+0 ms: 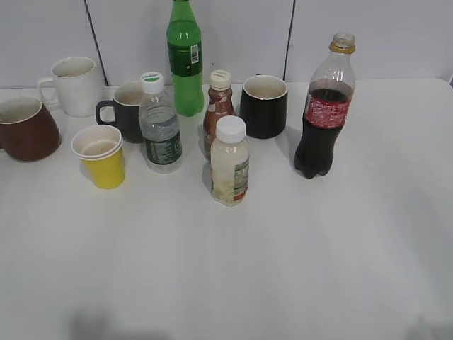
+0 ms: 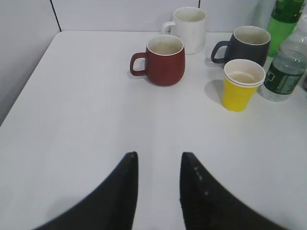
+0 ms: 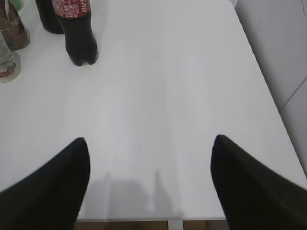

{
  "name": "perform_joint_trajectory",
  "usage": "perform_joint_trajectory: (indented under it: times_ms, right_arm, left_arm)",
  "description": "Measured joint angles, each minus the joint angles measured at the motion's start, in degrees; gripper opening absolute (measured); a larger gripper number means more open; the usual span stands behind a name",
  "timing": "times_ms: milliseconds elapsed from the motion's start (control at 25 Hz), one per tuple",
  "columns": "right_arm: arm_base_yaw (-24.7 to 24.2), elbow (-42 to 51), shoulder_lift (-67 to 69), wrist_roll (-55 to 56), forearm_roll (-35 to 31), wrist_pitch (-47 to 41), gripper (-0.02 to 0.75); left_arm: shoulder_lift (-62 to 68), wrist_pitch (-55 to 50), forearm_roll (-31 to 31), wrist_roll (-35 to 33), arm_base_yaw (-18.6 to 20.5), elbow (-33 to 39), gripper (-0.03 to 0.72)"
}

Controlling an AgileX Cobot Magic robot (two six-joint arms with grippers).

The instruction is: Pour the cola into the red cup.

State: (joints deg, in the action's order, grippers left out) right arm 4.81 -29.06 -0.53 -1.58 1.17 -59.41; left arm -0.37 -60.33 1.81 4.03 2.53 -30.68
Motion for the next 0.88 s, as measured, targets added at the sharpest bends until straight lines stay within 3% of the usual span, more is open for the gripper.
perform_joint_trajectory:
  times_ms: [480, 640, 880]
  right_arm:
    - [0.0, 0.0, 0.0, 0.0, 0.0, 0.0, 0.589]
    - [0.0, 0.0, 0.0, 0.0, -0.1, 0.0, 0.589]
    - [0.0, 0.0, 0.0, 0.0, -0.1, 0.0, 0.589]
  left_arm:
    - [0.4, 1.9, -1.1, 0.0, 0.0, -0.6, 0.23]
    - [4.8, 22.0, -0.7, 0.0, 0.0, 0.4, 0.23]
    - [18.2, 53.5, -0.3, 0.0, 0.1, 10.4, 0.239]
